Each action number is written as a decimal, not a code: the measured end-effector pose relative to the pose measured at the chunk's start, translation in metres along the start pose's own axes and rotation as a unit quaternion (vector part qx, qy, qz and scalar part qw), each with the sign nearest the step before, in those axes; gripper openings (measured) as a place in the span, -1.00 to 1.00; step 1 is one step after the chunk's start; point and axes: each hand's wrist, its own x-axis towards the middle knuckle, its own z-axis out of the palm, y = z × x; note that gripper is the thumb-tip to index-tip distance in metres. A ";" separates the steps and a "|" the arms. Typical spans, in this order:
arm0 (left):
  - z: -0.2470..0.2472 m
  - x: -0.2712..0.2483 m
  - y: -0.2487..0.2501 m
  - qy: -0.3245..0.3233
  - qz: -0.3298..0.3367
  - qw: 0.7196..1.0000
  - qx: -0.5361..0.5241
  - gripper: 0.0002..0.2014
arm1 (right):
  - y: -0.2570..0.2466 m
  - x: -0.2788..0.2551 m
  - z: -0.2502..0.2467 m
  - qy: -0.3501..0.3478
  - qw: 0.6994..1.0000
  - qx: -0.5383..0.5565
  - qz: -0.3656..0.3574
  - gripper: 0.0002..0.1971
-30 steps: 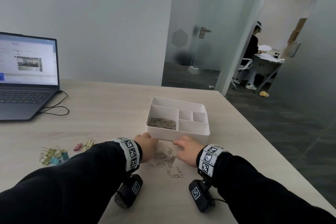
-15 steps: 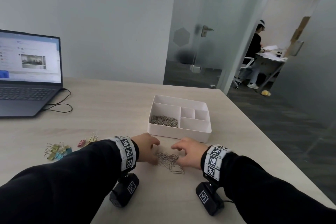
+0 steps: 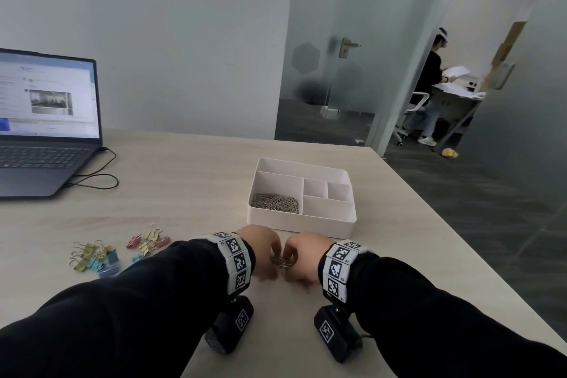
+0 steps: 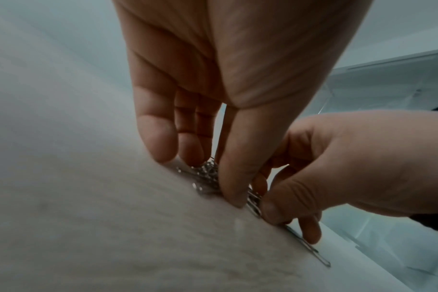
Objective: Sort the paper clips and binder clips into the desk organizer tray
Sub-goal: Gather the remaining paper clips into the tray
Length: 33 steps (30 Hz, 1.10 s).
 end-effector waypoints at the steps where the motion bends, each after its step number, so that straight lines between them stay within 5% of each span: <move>1: -0.001 0.001 0.001 -0.001 0.000 1.000 -0.003 -0.53 | -0.002 0.002 -0.001 0.000 1.000 -0.004 0.004 -0.59; 10: -0.008 0.008 0.005 -0.009 -0.008 0.999 -0.034 -0.76 | -0.006 0.010 -0.007 -0.012 1.000 0.020 0.020 -0.75; 20: -0.001 0.016 -0.012 0.002 -0.026 0.983 -0.183 -0.90 | 0.006 0.020 0.006 0.026 0.986 0.160 0.044 -0.86; 26: -0.007 0.021 -0.031 0.014 -0.024 0.958 -0.284 -0.89 | 0.025 0.024 0.009 0.021 0.943 0.325 0.070 -0.86; 33: -0.045 0.033 -0.049 0.053 -0.013 0.915 -0.399 -0.90 | 0.033 0.038 -0.034 0.094 0.879 0.465 0.043 -0.88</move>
